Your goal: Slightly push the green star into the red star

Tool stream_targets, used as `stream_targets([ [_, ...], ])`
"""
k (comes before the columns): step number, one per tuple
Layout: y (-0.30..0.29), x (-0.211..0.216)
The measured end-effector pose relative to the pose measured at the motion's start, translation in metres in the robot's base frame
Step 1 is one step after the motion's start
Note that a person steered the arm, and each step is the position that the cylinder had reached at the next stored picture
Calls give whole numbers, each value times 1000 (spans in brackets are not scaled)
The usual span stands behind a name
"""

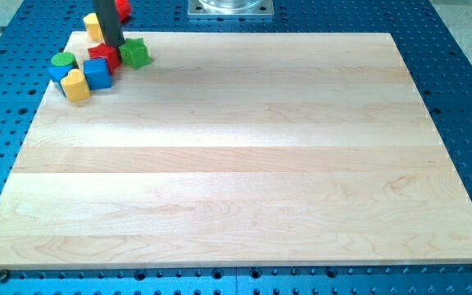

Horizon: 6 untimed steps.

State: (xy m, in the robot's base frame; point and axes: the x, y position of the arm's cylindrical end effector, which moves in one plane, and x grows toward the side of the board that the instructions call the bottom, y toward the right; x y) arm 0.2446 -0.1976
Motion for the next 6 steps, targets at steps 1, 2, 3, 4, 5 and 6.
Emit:
stream_targets([
  [1, 1, -31],
  [2, 53, -32],
  [3, 74, -27],
  [4, 74, -13],
  [5, 66, -10],
  [6, 65, -24],
])
